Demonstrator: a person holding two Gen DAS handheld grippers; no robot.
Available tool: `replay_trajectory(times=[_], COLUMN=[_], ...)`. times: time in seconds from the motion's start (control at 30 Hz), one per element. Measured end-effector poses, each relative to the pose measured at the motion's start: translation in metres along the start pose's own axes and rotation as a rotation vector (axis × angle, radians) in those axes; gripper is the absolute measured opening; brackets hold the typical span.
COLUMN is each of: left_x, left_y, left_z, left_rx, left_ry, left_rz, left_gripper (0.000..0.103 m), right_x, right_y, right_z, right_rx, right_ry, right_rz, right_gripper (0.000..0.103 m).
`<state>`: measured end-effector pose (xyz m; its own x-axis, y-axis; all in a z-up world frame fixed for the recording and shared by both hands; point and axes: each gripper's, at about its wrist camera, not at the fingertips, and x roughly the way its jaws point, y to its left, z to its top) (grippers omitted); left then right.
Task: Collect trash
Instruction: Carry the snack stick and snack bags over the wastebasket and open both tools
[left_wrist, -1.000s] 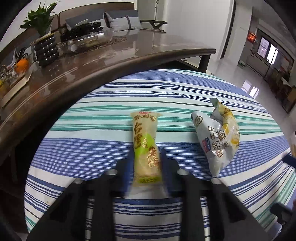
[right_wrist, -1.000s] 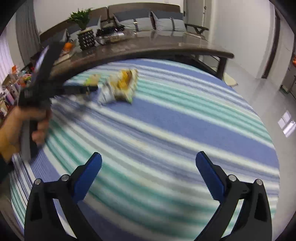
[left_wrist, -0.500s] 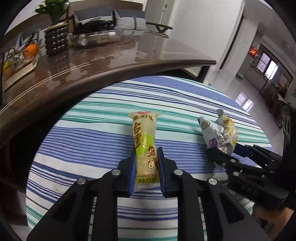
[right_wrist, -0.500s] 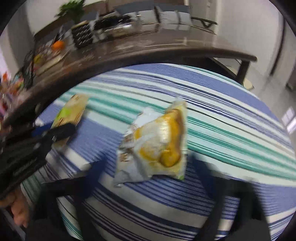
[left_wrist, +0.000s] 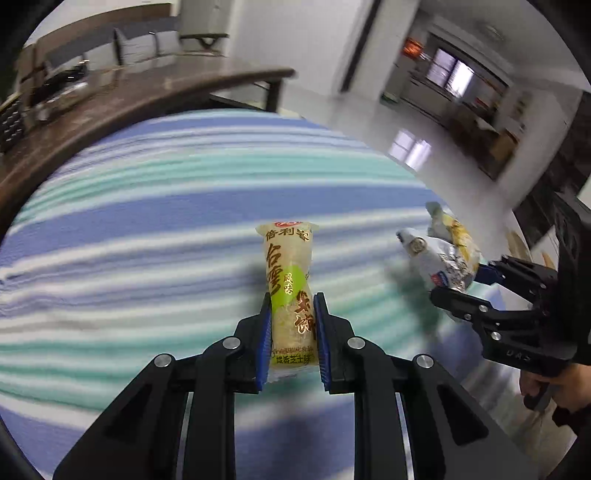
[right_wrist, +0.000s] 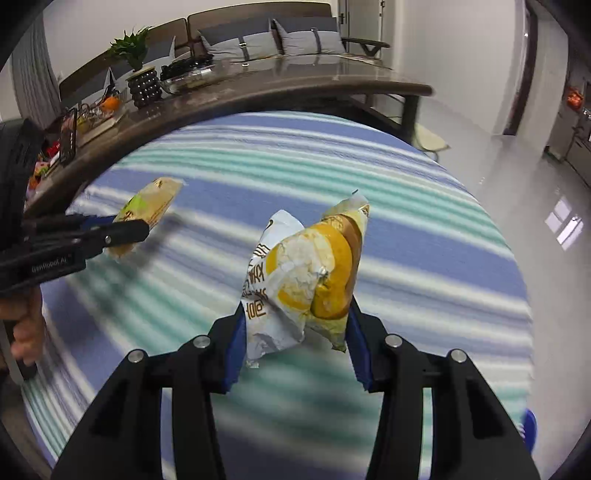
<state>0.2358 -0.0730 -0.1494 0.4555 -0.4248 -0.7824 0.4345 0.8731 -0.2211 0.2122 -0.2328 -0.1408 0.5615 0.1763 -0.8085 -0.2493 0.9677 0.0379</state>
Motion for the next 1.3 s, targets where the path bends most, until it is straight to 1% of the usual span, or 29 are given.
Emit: replay_trajectory(times=[0.07, 0.2, 0.3, 0.33, 0.37, 0.4, 0.43, 0.47, 0.63, 0.7, 0.77, 0.8, 0.83, 0.87, 0.9, 0.93, 0.97, 1.0, 1.03, 1.07, 1.2, 1.3], left_x=[0.002, 0.006, 0.007, 0.007, 0.007, 0.007, 0.007, 0.007, 0.011, 0.013, 0.016, 0.016, 0.016, 0.016, 0.017, 0.016, 0.015, 0.014, 0.013, 0.01, 0.001, -0.006], left_y=[-0.022, -0.042, -0.049, -0.051, -0.052, -0.054, -0.055, -0.055, -0.052, -0.052, -0.052, -0.052, -0.051, -0.05, -0.049, -0.048, -0.048, -0.051, -0.053, -0.06, -0.097, -0.136], left_z=[-0.014, -0.033, -0.043, -0.044, -0.045, -0.046, -0.048, -0.05, -0.041, -0.037, -0.034, -0.034, -0.033, -0.032, -0.031, -0.029, -0.029, -0.028, -0.028, -0.026, -0.017, -0.008], left_rx=[0.03, 0.053, 0.055, 0.059, 0.06, 0.063, 0.067, 0.07, 0.085, 0.104, 0.122, 0.129, 0.132, 0.132, 0.123, 0.114, 0.106, 0.102, 0.1, 0.102, 0.128, 0.159], left_ry=[0.018, 0.028, 0.023, 0.024, 0.027, 0.027, 0.025, 0.028, 0.034, 0.038, 0.045, 0.039, 0.037, 0.032, 0.029, 0.026, 0.022, 0.019, 0.015, 0.008, -0.009, -0.024], left_rz=[0.005, 0.046, 0.05, 0.047, 0.05, 0.061, 0.065, 0.067, 0.079, 0.093, 0.116, 0.136, 0.145, 0.149, 0.142, 0.136, 0.124, 0.106, 0.093, 0.073, -0.02, -0.104], left_gripper=[0.021, 0.022, 0.04, 0.047, 0.061, 0.067, 0.07, 0.07, 0.07, 0.068, 0.046, 0.04, 0.026, 0.02, 0.02, 0.019, 0.019, 0.018, 0.018, 0.018, 0.018, 0.018], right_x=[-0.013, -0.025, -0.03, -0.031, -0.032, -0.033, -0.035, -0.037, -0.049, -0.049, -0.045, -0.042, -0.04, -0.037, -0.035, -0.033, -0.034, -0.035, -0.037, -0.04, -0.061, -0.089], right_y=[-0.009, -0.017, -0.019, -0.02, -0.021, -0.023, -0.024, -0.025, -0.026, -0.026, -0.027, -0.027, -0.026, -0.026, -0.026, -0.027, -0.028, -0.029, -0.029, -0.032, -0.055, -0.088], right_z=[-0.026, -0.059, -0.07, -0.073, -0.074, -0.076, -0.075, -0.074, -0.064, -0.056, -0.051, -0.049, -0.048, -0.047, -0.046, -0.046, -0.046, -0.046, -0.047, -0.048, -0.056, -0.067], right_rx=[0.011, 0.027, 0.042, 0.053, 0.063, 0.07, 0.079, 0.082, 0.083, 0.101, 0.121, 0.129, 0.129, 0.128, 0.128, 0.132, 0.137, 0.139, 0.14, 0.145, 0.224, 0.293], right_ry=[0.015, 0.012, -0.006, -0.009, -0.011, -0.013, -0.016, -0.017, -0.034, -0.031, -0.017, -0.009, -0.001, 0.009, 0.017, 0.026, 0.026, 0.025, 0.024, 0.019, -0.03, -0.069], right_rz=[-0.002, -0.019, -0.023, -0.021, -0.014, -0.006, 0.001, 0.002, -0.004, -0.008, -0.006, -0.011, -0.019, -0.028, -0.032, -0.019, -0.016, -0.006, -0.001, 0.009, 0.075, 0.104], right_gripper=[0.046, 0.047, 0.051, 0.055, 0.063, 0.067, 0.072, 0.076, 0.082, 0.083, 0.083, 0.083, 0.083, 0.081, 0.076, 0.053, 0.047, 0.045, 0.04, 0.037, 0.036, 0.036])
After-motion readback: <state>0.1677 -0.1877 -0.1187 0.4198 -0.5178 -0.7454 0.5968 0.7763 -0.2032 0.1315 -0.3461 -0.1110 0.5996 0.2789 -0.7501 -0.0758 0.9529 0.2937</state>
